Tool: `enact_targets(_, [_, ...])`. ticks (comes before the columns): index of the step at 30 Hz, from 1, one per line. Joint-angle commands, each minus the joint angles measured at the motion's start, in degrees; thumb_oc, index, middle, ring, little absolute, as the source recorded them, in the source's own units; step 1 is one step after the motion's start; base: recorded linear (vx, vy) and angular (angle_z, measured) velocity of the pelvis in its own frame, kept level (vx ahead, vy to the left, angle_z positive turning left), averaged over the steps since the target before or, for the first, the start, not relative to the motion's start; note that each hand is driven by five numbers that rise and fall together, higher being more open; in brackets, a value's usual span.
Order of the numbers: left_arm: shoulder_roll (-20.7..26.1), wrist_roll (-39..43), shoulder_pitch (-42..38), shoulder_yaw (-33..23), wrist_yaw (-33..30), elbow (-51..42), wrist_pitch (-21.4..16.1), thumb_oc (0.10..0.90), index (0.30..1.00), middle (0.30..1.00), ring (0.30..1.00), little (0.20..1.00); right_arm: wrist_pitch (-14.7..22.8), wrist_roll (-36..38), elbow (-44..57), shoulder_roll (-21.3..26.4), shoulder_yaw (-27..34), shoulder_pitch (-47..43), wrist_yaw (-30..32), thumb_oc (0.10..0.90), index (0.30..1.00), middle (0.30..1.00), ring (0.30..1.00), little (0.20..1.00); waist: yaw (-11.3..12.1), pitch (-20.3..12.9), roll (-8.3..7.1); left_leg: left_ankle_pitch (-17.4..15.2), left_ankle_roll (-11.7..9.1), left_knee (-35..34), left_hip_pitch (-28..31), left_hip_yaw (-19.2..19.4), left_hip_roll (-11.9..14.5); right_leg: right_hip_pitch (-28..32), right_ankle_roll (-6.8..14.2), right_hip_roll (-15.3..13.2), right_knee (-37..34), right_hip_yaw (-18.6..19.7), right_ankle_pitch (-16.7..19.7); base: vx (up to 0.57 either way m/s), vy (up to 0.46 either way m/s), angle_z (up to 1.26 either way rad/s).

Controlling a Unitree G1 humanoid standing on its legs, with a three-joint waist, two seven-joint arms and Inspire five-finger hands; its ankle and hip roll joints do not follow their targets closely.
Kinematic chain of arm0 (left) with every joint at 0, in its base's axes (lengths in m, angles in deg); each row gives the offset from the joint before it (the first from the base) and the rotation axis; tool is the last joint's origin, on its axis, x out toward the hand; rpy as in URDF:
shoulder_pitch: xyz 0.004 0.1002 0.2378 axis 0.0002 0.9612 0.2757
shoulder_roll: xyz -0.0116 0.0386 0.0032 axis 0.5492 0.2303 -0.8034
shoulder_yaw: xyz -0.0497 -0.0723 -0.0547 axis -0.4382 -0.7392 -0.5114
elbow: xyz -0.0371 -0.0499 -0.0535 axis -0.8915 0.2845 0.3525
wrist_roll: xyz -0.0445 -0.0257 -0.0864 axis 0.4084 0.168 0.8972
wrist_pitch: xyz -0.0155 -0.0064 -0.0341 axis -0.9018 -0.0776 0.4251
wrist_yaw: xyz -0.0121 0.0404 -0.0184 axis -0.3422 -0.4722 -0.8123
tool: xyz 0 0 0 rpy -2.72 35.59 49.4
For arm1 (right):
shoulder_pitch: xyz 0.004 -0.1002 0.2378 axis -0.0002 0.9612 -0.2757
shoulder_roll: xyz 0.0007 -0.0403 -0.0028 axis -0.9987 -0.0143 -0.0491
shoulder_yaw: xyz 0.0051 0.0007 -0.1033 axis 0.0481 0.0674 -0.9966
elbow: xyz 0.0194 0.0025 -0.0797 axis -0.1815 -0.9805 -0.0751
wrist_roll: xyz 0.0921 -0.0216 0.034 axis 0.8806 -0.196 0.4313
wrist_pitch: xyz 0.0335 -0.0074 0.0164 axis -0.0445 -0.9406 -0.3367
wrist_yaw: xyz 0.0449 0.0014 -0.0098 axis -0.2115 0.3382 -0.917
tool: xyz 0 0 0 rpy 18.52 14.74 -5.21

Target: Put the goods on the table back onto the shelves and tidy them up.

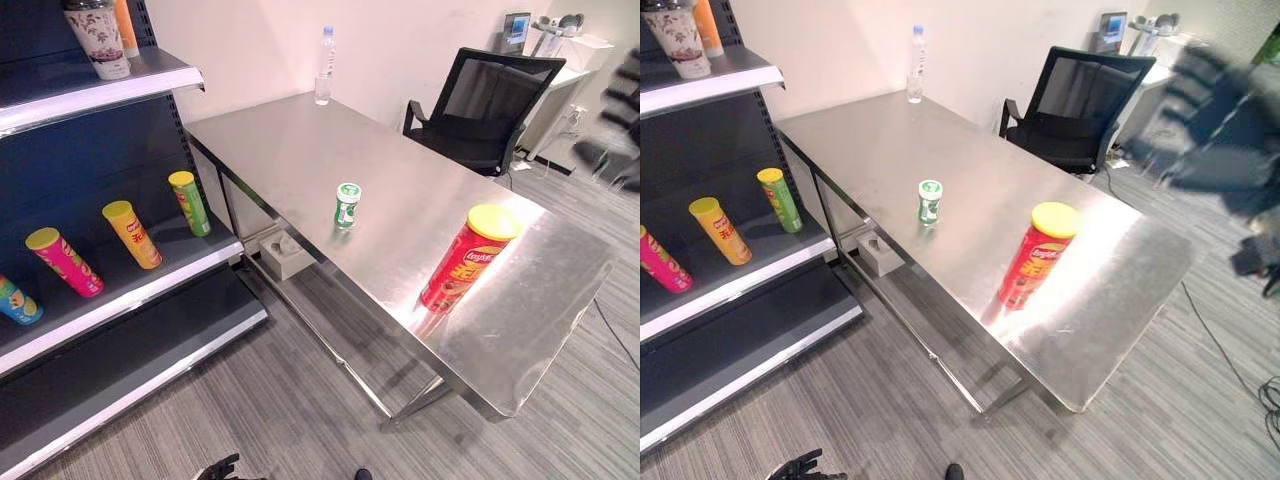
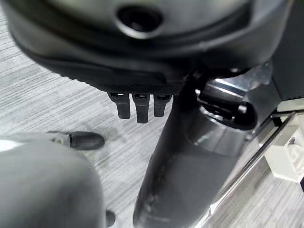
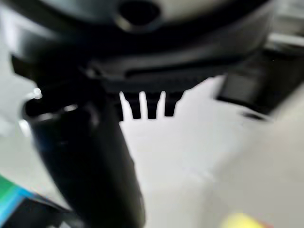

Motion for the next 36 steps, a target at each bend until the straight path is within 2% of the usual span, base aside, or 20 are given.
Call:
enact_targets(1, [2.0,-1.6,-2.9,0.7,1.5,1.8,-2.9,0.8,0.9,0.9,0.9,0.9,2.9,1.6,2.3,6.0,6.6,-4.5,-3.6,0.8,0.9,0.9,0.9,0.9,1.1,-1.8,-2.98,-1.5,-4.3,0.8,-1.1,4.2,2.3,3.6,6.4,-2.3,0.4,0.1,-5.1,0.0,0.0,0.0])
enact_targets(5, [2.0,-2.2,-3.3,0.9,1.6,1.4,-2.9,0.8,0.9,0.9,0.9,0.9,2.3,1.6,3.1,4.2,8.0,-2.3,-3.1,0.8,0.9,0.9,0.9,0.9,0.9,-1.9,-3.0,-1.5,-4.2,0.8,-1.4,4.7,2.4,3.1,6.4,-2.4,0.4,0.2,-4.8,0.0,0.003,-0.01])
enact_targets(11, [1.7,-1.3,-3.1,0.8,1.9,0.5,-2.7,0.8,0.9,0.9,0.9,0.9,1.3,-3.0,3.3,4.2,5.0,-2.3,-2.7,0.8,0.9,0.9,0.9,0.9,1.1,-1.7,-3.07,-1.4,-4.2,0.8,-1.6,5.1,2.4,2.7,6.5,-2.6,0.4,0.3,-4.5,0.0,0.003,-0.03])
enact_targets(19, [1.6,-1.1,-3.3,1.0,1.2,0.7,-2.2,0.8,0.9,0.9,0.9,0.9,2.2,-8.1,2.3,0.0,-0.2,-7.2,1.1,0.8,0.9,0.9,0.9,0.9,1.9,-1.1,-3.01,-1.5,-4.0,0.8,-1.5,4.7,2.3,2.9,6.4,-2.7,0.4,0.1,-4.7,0.0,0.0,-0.02])
enact_targets(29, [1.8,-0.3,-2.8,1.0,1.2,1.2,-1.8,0.8,0.9,0.9,0.9,0.9,1.0,-8.8,-1.1,-3.5,-6.7,-10.8,1.7,0.8,0.9,0.9,0.9,0.9,3.4,-0.3,-3.22,-1.1,-4.0,0.8,-2.1,3.5,2.2,2.9,6.2,-2.8,0.4,-0.9,-5.1,0.01,-0.008,0.06])
enact_targets(36, [1.9,-0.3,-2.6,0.9,1.3,1.5,-1.8,0.8,0.9,0.9,0.9,0.9,0.5,-7.3,-0.7,-3.8,-6.8,-10.1,0.5,0.8,0.9,0.9,0.9,0.9,3.7,0.0,-3.17,-1.0,-4.1,0.8,-2.4,2.6,2.1,3.2,6.2,-2.9,0.4,-1.5,-5.4,0.01,-0.01,0.07])
